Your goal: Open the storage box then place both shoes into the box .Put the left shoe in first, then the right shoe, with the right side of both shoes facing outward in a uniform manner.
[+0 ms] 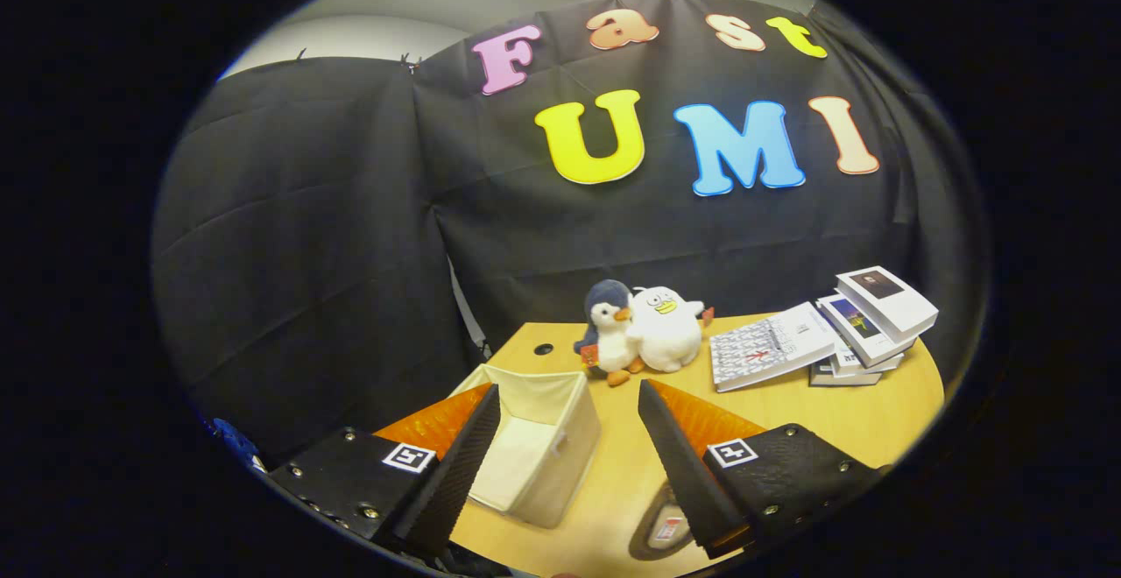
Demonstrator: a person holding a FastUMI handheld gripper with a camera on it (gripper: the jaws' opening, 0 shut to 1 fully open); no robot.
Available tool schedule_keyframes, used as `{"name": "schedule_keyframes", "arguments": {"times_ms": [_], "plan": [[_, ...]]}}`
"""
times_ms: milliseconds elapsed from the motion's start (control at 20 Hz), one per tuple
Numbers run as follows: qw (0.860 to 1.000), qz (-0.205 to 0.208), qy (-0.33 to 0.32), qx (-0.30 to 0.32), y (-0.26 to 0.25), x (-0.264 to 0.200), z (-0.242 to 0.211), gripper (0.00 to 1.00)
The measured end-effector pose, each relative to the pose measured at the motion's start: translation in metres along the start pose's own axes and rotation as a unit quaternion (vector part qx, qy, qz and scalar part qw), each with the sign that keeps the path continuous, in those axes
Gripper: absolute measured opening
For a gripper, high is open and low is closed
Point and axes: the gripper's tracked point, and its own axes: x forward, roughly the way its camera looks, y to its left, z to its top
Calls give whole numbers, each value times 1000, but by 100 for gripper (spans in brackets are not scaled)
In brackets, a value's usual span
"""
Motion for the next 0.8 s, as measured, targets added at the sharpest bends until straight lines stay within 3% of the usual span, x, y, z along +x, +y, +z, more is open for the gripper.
{"name": "schedule_keyframes", "arguments": {"times_ms": [300, 800], "plan": [[998, -45, 35, 0, -65, 2, -48, 97], [992, -63, 113, 9, -110, 19, -129, 98]]}}
